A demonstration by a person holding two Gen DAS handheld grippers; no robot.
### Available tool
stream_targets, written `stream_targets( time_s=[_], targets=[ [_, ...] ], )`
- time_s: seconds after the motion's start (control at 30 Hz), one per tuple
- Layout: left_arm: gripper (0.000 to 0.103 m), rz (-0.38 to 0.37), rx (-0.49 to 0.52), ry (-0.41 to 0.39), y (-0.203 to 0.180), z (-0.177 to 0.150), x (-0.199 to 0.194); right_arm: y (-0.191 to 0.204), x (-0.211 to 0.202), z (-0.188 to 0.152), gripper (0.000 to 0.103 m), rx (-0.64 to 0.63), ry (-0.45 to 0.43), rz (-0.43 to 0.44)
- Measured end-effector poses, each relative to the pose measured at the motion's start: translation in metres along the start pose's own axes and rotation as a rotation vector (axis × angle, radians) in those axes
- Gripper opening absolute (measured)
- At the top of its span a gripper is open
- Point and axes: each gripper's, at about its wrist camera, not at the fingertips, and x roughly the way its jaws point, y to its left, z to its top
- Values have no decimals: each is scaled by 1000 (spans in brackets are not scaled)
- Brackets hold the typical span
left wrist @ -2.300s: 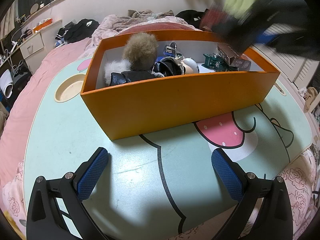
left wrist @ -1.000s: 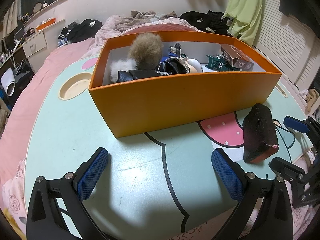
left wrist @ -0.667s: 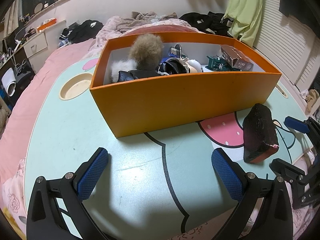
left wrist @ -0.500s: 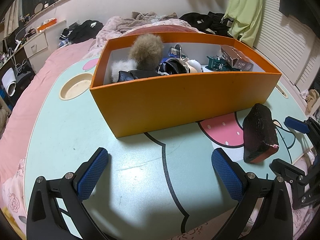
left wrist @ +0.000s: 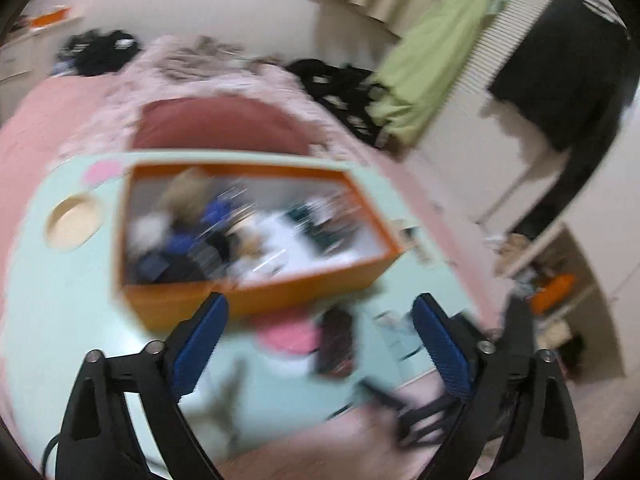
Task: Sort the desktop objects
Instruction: 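Reach into the orange box and grasp the brown milk carton with the left gripper, then lift the brown carton out and set it beside the pouch with the left gripper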
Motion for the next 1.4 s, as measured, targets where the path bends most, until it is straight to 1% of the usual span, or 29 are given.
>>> stream_targets(
  time_s=[0.07, 0.13, 0.17, 0.2, 0.23, 0.3, 0.33, 0.37, 0.4, 0.43, 0.47, 0.53, 0.57, 0.6, 0.67, 0.73, 0.77, 0.87, 0.93, 0.97, 1.07, 1.1, 1.2, 1.27, 1.3, 1.33, 1.37, 1.4],
  targets=[
    [80, -29, -43, 65, -3, 30, 27, -1, 0, 0, 102, -1, -1, 1],
    [80, -36, -78, 96, -4, 49, 53, 0, 0, 0, 102, -1, -3, 2],
    [80, -29, -96, 114, -2, 59, 70, -1, 0, 1, 102, 0, -4, 3],
    [80, -16, -102, 130, -1, 60, 81, 0, 0, 1, 102, 0, -4, 3],
    [77, 3, -105, 149, 0, 61, 96, -1, 0, 1, 102, 0, -6, 4],
    [62, 36, -112, 191, 1, 66, 119, -1, 0, 1, 102, 1, -9, 6],
    [45, 34, -128, 208, 3, 62, 127, -1, 1, 1, 102, 1, -10, 6],
    [34, 5, -154, 230, 5, 59, 135, -1, 1, 1, 102, 2, -9, 7],
    [34, -13, -166, 217, 8, 59, 136, -1, 0, 1, 102, 2, -9, 6],
    [30, -22, -169, 199, 9, 58, 135, -1, 0, 1, 102, 1, -9, 6],
    [23, -33, -177, 189, 11, 58, 133, -1, 0, 1, 102, 1, -8, 6],
    [17, -96, -208, 150, 14, 56, 120, 0, 0, 1, 102, 1, -8, 5],
    [17, -124, -219, 131, 16, 59, 112, 0, 0, 0, 102, 1, -8, 5],
    [17, -145, -222, 92, 15, 57, 96, 0, 0, 0, 102, 2, -8, 5],
    [17, -168, -208, 35, 11, 58, 72, 0, 1, 0, 102, 1, -8, 5],
    [17, -203, -184, -22, 4, 49, 38, 1, 1, 0, 102, 1, -8, 5],
    [17, -203, -165, -53, 1, 40, 18, 1, 1, 0, 102, 1, -9, 5],
    [17, -141, -136, -105, 0, 16, -17, 1, 1, 0, 102, 0, -9, 5],
    [17, -91, -152, -115, 9, -6, -29, 1, 1, 0, 102, 0, -9, 6],
    [17, -69, -169, -108, 17, -20, -31, 1, 1, -1, 102, 0, -9, 6],
    [17, -58, -189, -71, 29, -45, -24, 1, 1, 0, 102, 0, -9, 6],
    [17, -34, -182, -61, 30, -48, -17, 2, 1, -1, 102, 0, -10, 6],
    [18, 75, -129, -26, 25, -53, 6, 2, 1, -1, 102, 0, -10, 6],
    [30, 138, -94, 3, 21, -54, 12, 2, 1, -1, 102, 0, -10, 6],
    [34, 154, -77, 5, 19, -55, 11, 2, 1, -1, 102, 1, -10, 6],
    [45, 184, -49, 2, 15, -57, 8, 2, 1, -1, 102, 1, -10, 6],
    [59, 217, -18, -10, 10, -58, 4, 2, 1, -1, 102, 1, -10, 6],
    [65, 254, 22, -33, 6, -62, -2, 2, 1, -1, 102, 1, -10, 6]
  ],
)
